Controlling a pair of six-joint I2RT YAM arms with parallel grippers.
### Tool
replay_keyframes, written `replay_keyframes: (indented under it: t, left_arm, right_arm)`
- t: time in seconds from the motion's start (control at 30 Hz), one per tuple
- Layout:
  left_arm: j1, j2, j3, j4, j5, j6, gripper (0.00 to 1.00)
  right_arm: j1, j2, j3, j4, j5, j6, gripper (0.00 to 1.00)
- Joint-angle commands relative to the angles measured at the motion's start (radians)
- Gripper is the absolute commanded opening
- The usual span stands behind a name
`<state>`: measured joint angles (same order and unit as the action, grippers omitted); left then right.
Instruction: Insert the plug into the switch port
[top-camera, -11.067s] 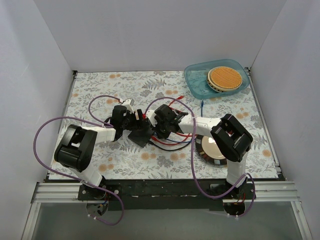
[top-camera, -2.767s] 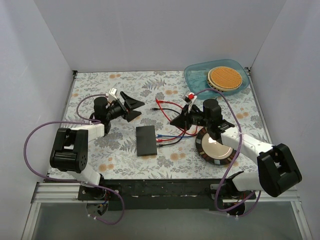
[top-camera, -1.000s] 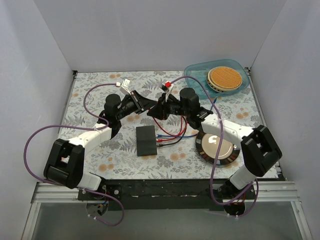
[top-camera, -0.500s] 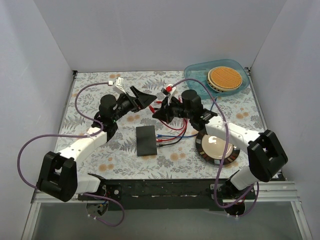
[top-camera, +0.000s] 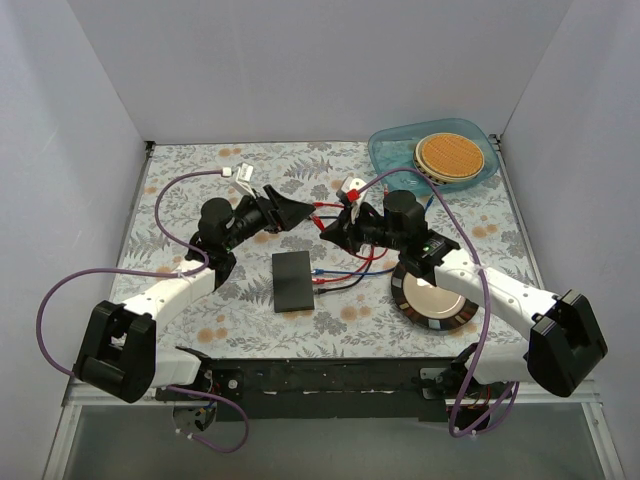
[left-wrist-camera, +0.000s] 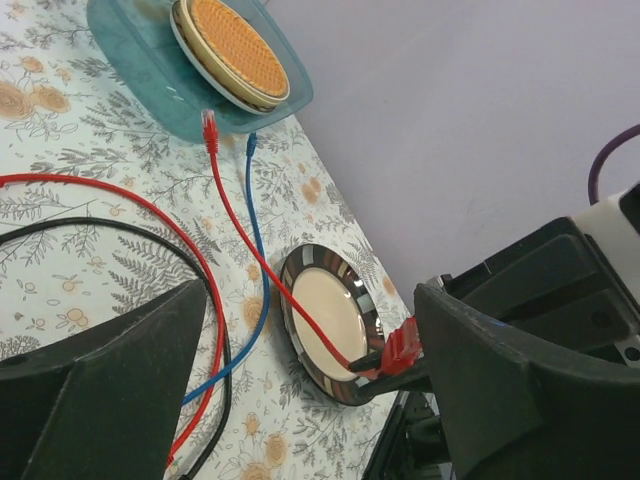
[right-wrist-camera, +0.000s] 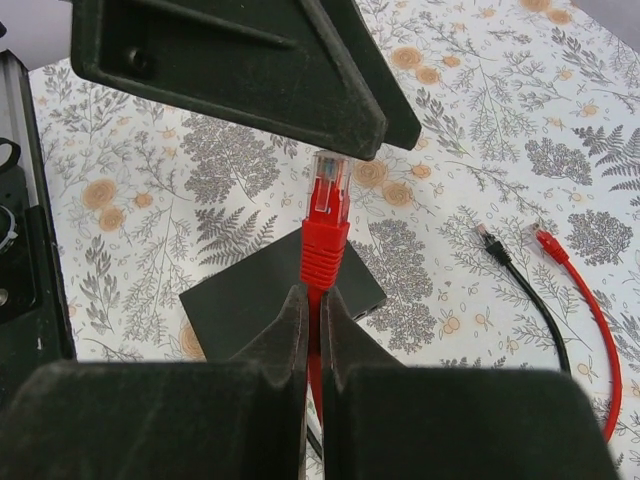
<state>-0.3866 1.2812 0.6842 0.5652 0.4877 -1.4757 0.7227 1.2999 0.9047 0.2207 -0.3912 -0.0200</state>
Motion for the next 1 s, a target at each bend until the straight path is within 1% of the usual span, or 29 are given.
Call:
replay_keyframes:
  t: [0.0,0.03,0.07,0.17,0.37,0.4,0.5,0.53,0.6,0.63,0.67,0.73,0.77,0.8,0.93,0.97]
  left_arm:
    - [-0.003,-0.031,-0.018,0.097,0.078,0.029,0.81]
    - [-0.003,-0.033,-0.018,0.104,0.092,0.028,0.79]
    - [-0.003,-0.033,-0.02,0.117,0.1,0.026,0.74]
    - [-0.006,-0.029,-0.026,0.142,0.129,0.02,0.71]
    - [-0.026,0.007,0.009,0.119,0.163,0.041,0.59]
    - [-0.034,0.012,0.011,0.119,0.16,0.048,0.54]
    - [-0.044,0.021,0.017,0.122,0.157,0.046,0.51]
    - [-0.047,0.024,0.021,0.121,0.158,0.049,0.46]
    - [-0.054,0.029,0.029,0.107,0.157,0.055,0.4]
    - [-0.054,0.03,0.031,0.102,0.155,0.058,0.33]
    - [-0.055,0.03,0.034,0.101,0.157,0.06,0.28]
    - [-0.058,0.03,0.035,0.096,0.15,0.058,0.14]
    - [-0.058,0.032,0.041,0.087,0.147,0.06,0.02]
    - [-0.06,0.03,0.044,0.082,0.146,0.061,0.0]
    - [-0.064,0.027,0.055,0.059,0.131,0.066,0.0]
    - [-0.066,0.026,0.055,0.047,0.126,0.069,0.0]
  right_arm:
    - [0.003,-0.022,0.006,0.003,0.023,-0.043,0.01]
    - [0.003,-0.019,0.008,0.002,0.026,-0.044,0.01]
    - [0.003,-0.017,0.011,0.0,0.025,-0.044,0.01]
    - [0.003,-0.002,0.026,-0.009,0.012,-0.044,0.01]
    - [0.003,0.013,0.042,-0.014,-0.001,-0.037,0.01]
    - [0.003,0.016,0.045,-0.015,-0.006,-0.035,0.01]
    - [0.001,0.025,0.053,-0.023,-0.015,-0.034,0.01]
    - [0.003,0.027,0.053,-0.024,-0.015,-0.032,0.01]
    - [0.001,0.029,0.054,-0.024,-0.02,-0.029,0.01]
    - [0.003,0.03,0.053,-0.024,-0.02,-0.028,0.01]
    - [0.003,0.03,0.053,-0.024,-0.021,-0.026,0.01]
    - [0.003,0.033,0.056,-0.024,-0.021,-0.021,0.01]
    - [0.003,0.035,0.057,-0.024,-0.024,-0.02,0.01]
    - [0.003,0.039,0.057,-0.029,-0.026,-0.018,0.01]
    - [0.003,0.048,0.066,-0.038,-0.029,-0.015,0.01]
    - [0.003,0.053,0.075,-0.041,-0.031,-0.017,0.03]
